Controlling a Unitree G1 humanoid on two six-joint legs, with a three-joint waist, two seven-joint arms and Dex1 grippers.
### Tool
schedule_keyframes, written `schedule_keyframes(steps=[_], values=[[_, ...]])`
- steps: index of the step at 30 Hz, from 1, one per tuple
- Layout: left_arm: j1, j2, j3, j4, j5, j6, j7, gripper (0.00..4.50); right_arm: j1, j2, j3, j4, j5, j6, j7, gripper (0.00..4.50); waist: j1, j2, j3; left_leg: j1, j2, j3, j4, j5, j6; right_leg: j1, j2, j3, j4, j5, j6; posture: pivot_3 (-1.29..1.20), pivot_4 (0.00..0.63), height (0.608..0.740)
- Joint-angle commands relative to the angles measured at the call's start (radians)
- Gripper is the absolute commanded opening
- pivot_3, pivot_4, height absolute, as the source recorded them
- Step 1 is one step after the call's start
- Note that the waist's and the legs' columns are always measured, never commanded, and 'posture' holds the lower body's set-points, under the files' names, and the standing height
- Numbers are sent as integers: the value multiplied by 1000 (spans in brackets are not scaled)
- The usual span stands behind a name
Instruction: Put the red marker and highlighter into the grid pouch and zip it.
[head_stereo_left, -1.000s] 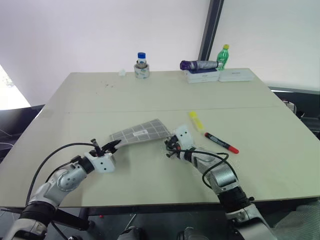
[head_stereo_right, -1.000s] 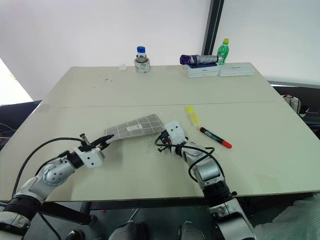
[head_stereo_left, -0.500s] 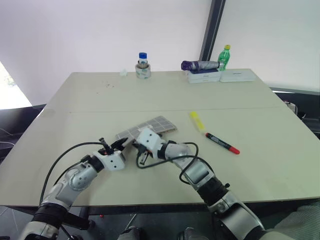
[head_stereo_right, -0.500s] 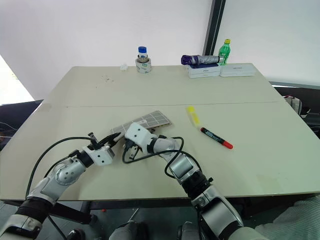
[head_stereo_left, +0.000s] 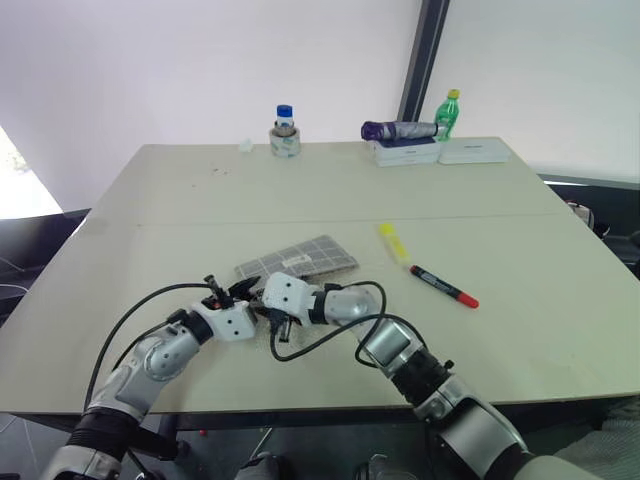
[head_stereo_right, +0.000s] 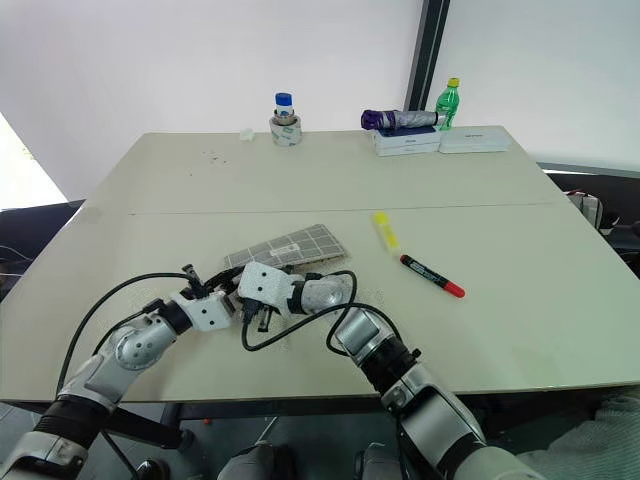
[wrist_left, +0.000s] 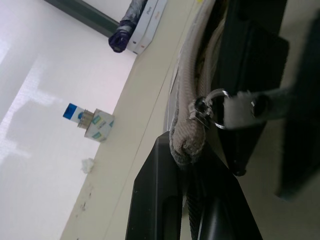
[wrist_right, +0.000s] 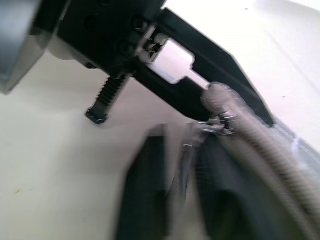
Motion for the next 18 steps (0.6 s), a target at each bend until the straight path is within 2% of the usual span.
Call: schedule_keyframes(steps=[1,4,9,14,16,18], values=[[4,-6,3,-31,-17,8,-6,0,9,-24,-40,-75,19,3,15,2429,0,0,0,0,0,0,0,0,0,0,0,0,0,0,0,0,150,740],[0,-10,12,-34,-29,16,-9,0,30,-68,-56,-125,25,13,41,3889,-2,0,0,0,0,0,0,0,0,0,0,0,0,0,0,0,150,740],[0,-14,29,-40,-64,24,-14,0,132,-224,-123,-278,53,65,99,3889,1,-1,1,-1,0,0,0,-1,2,0,-1,0,0,0,0,0,150,740],[3,-30,46,-38,-145,33,-41,0,200,-225,-289,-364,220,141,78,3889,-5,-3,2,0,1,-1,-1,-2,4,-1,0,0,0,0,0,0,150,740],[2,-32,44,-34,-169,35,-60,0,214,-213,-326,-379,259,161,65,3358,-6,-3,2,0,1,-1,-2,-2,4,-1,1,0,0,0,0,0,150,740],[-3,-32,42,-30,-184,33,-76,0,220,-199,-336,-382,267,168,42,2534,-4,-3,2,0,1,-1,-2,-2,4,-1,1,0,0,0,0,0,150,740]])
